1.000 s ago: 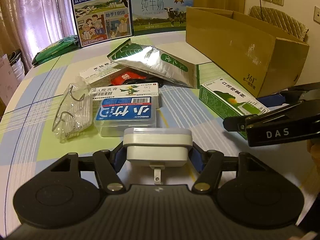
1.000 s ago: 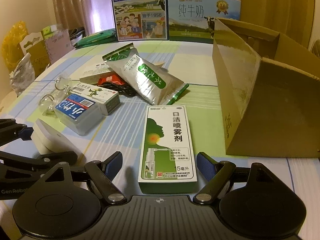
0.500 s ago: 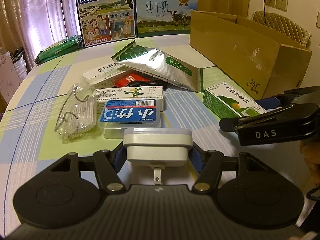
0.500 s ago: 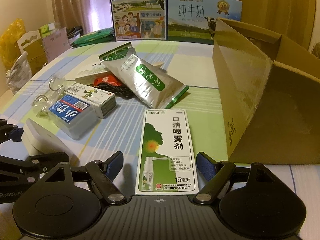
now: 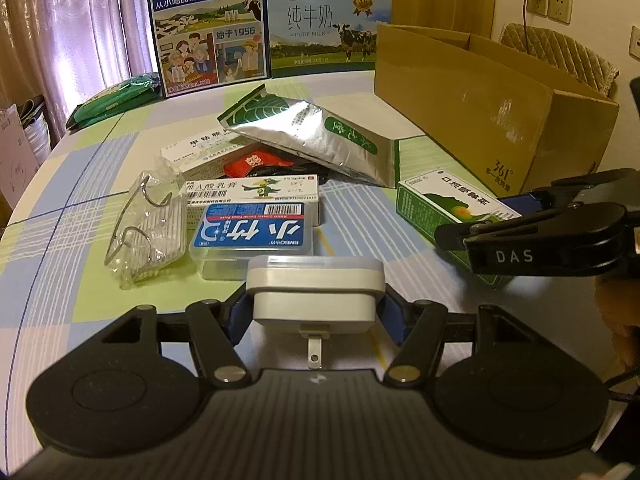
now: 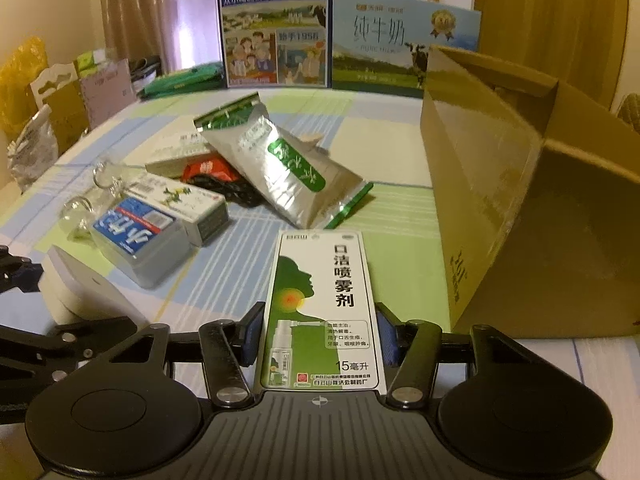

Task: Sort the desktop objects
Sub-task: 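Carry the white plug and green spray box with both tools to the cardboard box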

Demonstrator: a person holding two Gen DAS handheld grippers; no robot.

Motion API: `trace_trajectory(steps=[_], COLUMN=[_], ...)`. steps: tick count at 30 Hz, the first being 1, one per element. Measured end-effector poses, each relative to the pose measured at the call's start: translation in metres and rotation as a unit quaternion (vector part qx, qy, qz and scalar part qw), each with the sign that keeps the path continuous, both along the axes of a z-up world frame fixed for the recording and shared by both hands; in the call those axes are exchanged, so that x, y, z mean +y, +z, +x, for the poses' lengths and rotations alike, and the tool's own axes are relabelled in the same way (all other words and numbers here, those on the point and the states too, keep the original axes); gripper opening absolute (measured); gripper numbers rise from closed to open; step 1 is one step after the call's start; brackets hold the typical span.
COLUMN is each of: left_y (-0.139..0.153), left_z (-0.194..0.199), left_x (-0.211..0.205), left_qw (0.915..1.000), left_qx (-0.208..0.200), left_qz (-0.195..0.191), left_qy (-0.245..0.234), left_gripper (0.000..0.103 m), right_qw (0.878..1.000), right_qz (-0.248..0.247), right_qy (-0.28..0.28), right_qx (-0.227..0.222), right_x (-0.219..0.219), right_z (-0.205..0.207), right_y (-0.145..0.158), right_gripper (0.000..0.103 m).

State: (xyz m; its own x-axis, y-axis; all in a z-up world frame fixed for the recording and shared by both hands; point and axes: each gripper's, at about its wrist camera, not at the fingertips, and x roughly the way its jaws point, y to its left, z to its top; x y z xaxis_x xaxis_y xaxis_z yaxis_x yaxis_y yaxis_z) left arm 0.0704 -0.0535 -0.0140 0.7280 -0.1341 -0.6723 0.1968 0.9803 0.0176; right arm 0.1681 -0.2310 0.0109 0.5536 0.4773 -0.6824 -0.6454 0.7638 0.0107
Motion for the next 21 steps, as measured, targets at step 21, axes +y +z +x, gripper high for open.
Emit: trace_trajectory(steps=[21], left_y=[0.047], left_z=[-0.022], left_x=[-0.019], left_qw=[0.9991], left_qx=[-0.04], left_qz=[-0.002], left_qy=[-0.017], left_gripper=[0.06], right_qw=[0.997], right_qz=[0.063], right_qy=[-0.014], right_qx=[-0.052], right_x=[-0.034], right_z=[-0.038], right_y=[0.066], right_gripper=[0.053])
